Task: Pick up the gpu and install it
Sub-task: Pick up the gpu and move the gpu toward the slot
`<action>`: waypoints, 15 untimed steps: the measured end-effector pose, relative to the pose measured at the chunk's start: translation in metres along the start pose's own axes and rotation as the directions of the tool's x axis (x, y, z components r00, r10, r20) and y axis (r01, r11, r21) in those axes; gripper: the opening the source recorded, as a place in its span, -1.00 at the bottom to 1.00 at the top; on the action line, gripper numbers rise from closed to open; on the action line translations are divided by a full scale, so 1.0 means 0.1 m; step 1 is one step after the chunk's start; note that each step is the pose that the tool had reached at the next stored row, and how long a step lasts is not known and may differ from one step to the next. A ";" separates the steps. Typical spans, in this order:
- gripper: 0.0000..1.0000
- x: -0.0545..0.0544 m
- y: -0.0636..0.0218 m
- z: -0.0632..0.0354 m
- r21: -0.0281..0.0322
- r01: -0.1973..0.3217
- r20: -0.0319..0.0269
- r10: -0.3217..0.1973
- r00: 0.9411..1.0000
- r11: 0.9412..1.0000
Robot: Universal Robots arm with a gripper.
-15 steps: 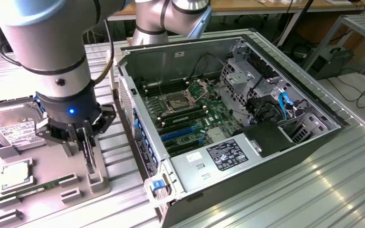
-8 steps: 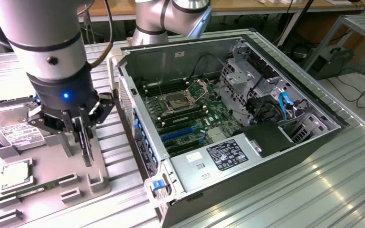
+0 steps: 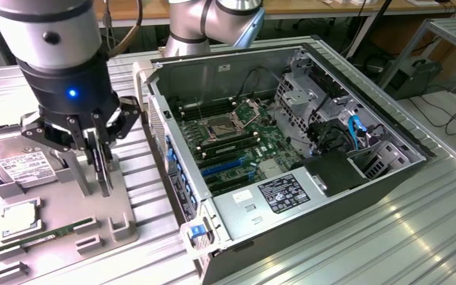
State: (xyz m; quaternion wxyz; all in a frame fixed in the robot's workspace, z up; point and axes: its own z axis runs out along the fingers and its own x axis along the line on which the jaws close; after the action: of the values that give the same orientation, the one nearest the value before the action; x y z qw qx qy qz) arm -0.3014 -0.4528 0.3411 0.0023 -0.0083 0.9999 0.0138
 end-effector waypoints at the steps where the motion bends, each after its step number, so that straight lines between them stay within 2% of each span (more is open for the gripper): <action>1: -0.45 0.00 0.002 -0.054 0.000 0.000 0.000 0.000 1.000 1.000; 12: -0.45 0.00 0.017 -0.602 0.000 0.000 0.000 0.000 1.000 1.000; 15: -0.45 0.00 0.022 -0.796 0.000 0.000 0.000 0.000 1.000 1.000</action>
State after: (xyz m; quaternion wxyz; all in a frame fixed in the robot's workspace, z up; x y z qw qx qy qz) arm -0.3013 -0.4528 0.4207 0.0024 -0.0083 0.9999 0.0139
